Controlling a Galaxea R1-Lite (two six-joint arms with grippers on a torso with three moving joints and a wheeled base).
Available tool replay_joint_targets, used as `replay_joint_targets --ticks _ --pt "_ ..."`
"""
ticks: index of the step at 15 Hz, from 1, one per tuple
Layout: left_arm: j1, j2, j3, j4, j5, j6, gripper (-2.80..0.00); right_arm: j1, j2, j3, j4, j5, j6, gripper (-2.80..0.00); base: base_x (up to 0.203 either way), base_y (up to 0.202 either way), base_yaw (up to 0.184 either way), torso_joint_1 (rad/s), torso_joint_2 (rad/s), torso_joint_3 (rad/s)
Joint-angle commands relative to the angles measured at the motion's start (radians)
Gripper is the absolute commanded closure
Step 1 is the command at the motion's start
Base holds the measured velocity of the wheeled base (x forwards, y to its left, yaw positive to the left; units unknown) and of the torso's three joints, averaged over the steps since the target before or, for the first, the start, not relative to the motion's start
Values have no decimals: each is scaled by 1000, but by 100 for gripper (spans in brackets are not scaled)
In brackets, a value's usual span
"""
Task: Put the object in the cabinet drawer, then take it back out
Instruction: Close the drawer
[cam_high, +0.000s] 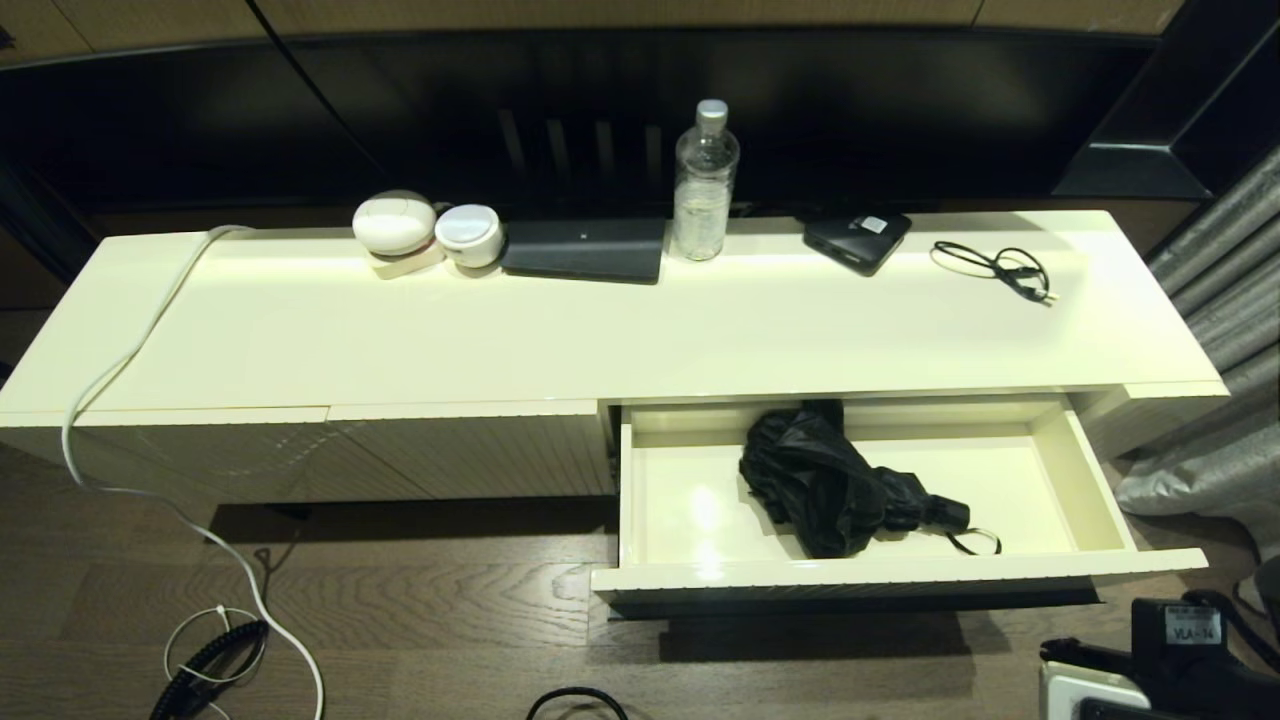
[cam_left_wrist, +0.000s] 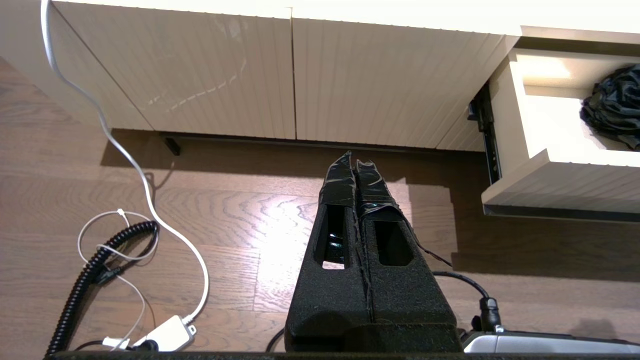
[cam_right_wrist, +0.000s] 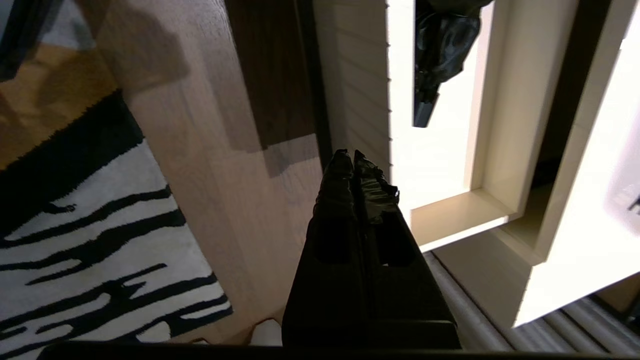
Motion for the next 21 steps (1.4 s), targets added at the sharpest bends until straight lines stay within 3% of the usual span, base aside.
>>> replay_joint_targets --ticks 1,8,14,21 --pt "0 -2 0 0 0 -1 0 0 62 67 -65 -1 14 0 0 0 0 0 0 0" --pt "0 -2 0 0 0 -1 0 -1 282 181 -368 -8 17 0 0 0 0 0 0 0" --pt "0 -2 0 0 0 -1 0 -9 449 182 -554 -19 19 0 0 0 0 0 0 0" --pt "0 -2 0 0 0 -1 0 -24 663 171 -897 -56 25 0 0 0 0 0 0 0"
